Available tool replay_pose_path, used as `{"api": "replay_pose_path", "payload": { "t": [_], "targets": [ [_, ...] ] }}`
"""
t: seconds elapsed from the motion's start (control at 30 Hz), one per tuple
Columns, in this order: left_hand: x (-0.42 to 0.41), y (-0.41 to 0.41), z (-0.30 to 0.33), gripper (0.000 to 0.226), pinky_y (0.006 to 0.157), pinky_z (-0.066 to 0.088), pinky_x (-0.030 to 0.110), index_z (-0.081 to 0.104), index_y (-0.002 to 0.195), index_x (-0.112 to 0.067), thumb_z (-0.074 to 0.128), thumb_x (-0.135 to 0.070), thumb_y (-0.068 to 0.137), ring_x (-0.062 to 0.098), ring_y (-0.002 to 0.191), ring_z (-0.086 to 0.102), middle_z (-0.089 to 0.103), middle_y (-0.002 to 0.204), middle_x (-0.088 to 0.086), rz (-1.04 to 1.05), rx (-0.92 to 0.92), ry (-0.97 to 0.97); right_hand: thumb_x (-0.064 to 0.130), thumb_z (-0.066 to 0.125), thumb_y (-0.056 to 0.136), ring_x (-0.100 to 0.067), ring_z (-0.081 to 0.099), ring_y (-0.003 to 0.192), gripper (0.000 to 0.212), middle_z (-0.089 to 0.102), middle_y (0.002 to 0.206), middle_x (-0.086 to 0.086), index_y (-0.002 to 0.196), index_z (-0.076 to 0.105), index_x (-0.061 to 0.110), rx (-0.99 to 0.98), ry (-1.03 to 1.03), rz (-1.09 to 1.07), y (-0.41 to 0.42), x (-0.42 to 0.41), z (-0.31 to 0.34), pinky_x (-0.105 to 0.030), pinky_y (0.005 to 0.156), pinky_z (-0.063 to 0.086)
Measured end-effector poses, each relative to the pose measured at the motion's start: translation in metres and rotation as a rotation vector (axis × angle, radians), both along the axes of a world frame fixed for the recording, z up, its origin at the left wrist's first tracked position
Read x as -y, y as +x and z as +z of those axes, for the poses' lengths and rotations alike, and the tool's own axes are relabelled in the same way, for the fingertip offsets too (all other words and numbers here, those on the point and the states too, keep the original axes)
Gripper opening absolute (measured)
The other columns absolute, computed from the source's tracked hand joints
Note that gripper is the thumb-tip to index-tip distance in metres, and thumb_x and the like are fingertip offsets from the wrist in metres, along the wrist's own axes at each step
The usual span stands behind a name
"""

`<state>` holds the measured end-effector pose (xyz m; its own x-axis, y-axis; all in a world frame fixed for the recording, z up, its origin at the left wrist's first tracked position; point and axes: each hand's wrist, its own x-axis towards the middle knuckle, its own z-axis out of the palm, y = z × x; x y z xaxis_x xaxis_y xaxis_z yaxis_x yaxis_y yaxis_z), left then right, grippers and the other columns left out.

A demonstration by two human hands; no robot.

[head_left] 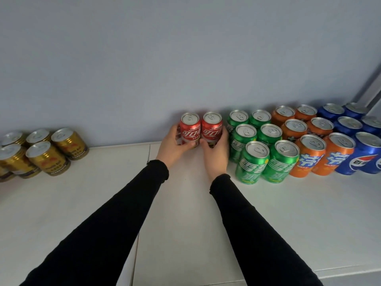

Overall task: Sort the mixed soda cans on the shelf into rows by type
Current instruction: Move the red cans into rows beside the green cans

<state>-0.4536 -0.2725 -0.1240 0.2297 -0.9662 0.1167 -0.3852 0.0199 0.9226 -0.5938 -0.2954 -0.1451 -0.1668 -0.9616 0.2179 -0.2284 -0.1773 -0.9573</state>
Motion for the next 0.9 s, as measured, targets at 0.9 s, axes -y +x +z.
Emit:
{"api": "replay_pose_path", "payload": {
  "t": [0.9],
  "targets": [
    [-0.350,0.304,0.025,0.024,0.093,0.050,0.030,0.063,0.121,-0.019,0.064,-0.021,0.098,0.014,0.112,0.057,0.058,0.118,-0.006,0.465,0.516,-0.306,0.020,0.062,0.097,-0.006,0.051,0.117,0.033,0.057,0.125,0.009,0.129,0.057,0.024,-0.205,-0.165,0.684,0.316,-0.261,0.027,-0.025,0.098,0.046]
  ]
}}
